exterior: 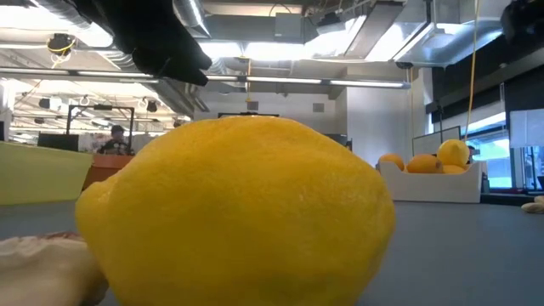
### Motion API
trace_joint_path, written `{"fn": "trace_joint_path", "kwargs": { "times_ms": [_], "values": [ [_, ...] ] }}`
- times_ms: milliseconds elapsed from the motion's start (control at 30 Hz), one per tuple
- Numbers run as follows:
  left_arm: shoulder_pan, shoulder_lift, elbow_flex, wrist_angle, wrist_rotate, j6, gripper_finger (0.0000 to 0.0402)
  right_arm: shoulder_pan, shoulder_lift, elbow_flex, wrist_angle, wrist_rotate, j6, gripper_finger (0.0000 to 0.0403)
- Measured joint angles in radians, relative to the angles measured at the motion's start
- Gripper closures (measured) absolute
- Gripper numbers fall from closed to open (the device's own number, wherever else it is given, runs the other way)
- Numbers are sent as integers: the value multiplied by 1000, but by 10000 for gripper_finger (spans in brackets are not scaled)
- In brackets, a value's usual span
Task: Sort produce into baskets
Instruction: Put the lemon into the white bin
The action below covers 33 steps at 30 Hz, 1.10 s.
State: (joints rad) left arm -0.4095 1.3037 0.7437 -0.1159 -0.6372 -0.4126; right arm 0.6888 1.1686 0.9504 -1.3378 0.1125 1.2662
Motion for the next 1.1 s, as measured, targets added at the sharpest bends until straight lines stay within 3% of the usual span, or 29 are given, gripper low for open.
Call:
{"fn": "trace_joint_path", "kwargs": {
  "times_ms": [367,667,933,1100],
  "values": [
    [0,0,0,0,5,-5,110,-96,-123,1,-60,138,-15,172],
    [2,0,0,1,5,-7,110,-162,-171,1,-230,211,-10,172],
    [20,0,0,1,4,-7,110,-295,-175,1,-233,463,-51,172],
    [19,1,0,1,5,-17,110,-433,-175,1,-233,601,-169,172]
  ]
}}
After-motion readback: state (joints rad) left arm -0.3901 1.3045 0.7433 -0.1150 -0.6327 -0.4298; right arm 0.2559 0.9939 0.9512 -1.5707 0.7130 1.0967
